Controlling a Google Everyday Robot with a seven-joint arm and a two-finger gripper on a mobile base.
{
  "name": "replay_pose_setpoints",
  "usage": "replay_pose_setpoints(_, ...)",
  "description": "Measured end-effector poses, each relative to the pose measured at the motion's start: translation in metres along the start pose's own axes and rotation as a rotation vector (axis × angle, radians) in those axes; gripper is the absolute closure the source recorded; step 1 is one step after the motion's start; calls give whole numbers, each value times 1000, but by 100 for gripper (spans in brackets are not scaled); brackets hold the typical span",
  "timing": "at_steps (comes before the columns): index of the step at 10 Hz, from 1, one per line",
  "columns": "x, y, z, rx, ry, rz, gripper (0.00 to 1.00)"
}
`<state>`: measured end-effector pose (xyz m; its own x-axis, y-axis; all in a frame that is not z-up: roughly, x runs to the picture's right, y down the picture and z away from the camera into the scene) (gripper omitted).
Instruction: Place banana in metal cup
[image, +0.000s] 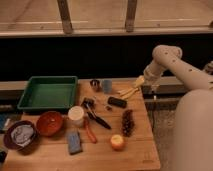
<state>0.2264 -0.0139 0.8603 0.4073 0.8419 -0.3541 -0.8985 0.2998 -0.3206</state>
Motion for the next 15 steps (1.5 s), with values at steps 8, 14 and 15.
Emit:
replay_pose_setpoints(8,-1,65,14,81,-9,-257,25)
replay_pose_setpoints(14,-28,37,78,28,206,0,25)
replay_pose_setpoints(15,-22,33,82,22,215,47,25)
